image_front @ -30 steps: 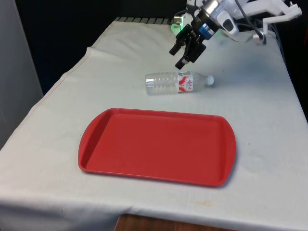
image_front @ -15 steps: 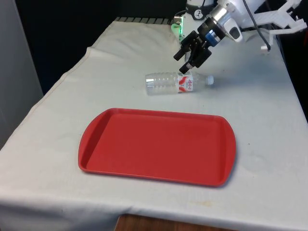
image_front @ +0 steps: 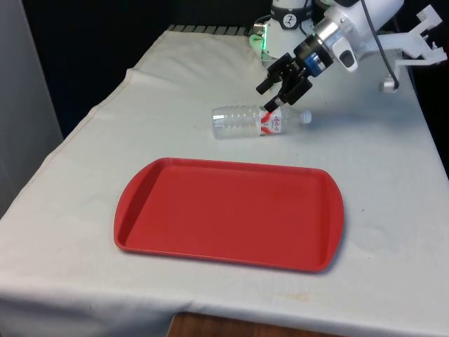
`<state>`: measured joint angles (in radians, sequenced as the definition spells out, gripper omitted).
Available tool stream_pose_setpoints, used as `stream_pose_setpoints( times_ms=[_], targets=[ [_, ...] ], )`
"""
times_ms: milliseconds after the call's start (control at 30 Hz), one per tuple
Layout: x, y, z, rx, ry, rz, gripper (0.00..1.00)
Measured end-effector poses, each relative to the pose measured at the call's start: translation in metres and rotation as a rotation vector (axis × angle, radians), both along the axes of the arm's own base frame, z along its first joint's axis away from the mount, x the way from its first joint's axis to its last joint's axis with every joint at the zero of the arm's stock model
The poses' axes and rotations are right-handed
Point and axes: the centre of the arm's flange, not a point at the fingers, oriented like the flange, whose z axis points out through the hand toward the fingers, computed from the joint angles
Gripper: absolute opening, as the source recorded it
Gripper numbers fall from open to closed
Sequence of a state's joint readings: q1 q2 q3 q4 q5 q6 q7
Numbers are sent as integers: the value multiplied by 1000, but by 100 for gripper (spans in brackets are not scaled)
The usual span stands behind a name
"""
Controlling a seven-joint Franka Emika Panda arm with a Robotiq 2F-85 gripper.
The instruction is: Place the bottle upright on the tray.
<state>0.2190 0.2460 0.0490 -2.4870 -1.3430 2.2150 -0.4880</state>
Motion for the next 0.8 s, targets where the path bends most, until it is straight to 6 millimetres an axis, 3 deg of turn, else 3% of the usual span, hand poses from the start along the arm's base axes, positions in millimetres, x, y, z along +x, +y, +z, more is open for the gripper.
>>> stream_pose_setpoints(
  times_ms=[533, 800],
  targets=[
    [-5, 16, -24, -58, -60, -19, 100],
    [-5, 16, -26, -57, -63, -23, 100]
  ],
)
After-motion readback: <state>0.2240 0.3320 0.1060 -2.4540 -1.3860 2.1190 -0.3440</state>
